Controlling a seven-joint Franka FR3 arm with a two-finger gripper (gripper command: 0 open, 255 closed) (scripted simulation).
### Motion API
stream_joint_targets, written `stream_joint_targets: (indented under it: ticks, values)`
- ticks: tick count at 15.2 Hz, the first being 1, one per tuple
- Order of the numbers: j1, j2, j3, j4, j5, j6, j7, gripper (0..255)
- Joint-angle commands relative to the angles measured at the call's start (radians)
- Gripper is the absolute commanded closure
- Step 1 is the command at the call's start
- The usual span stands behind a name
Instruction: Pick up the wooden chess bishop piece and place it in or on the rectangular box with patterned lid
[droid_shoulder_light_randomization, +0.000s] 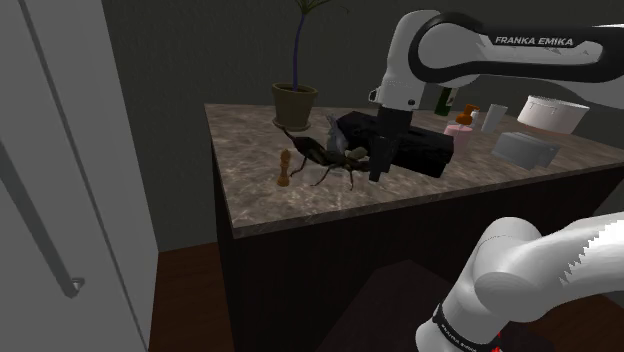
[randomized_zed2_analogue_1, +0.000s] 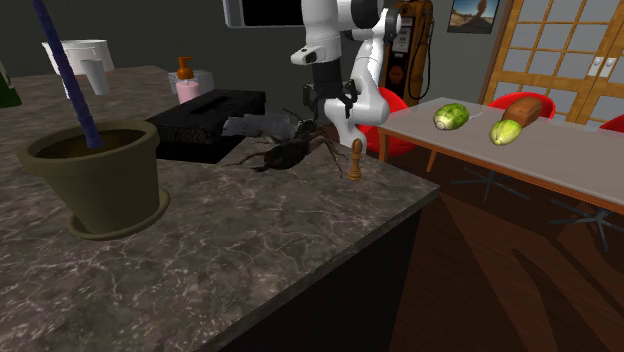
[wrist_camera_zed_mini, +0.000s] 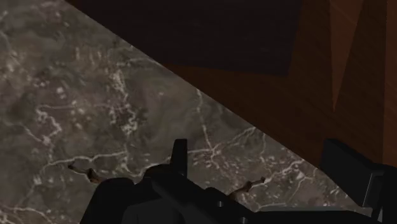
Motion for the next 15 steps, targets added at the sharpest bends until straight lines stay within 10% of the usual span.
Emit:
stream_joint_targets:
  ticks: [1,15]
  values:
    - [0.000,0.000,0.000,0.000,0.000,0.000,0.000,0]
    - [0.083,0.350,0.158,0.275,0.006,0.289,0.069,0]
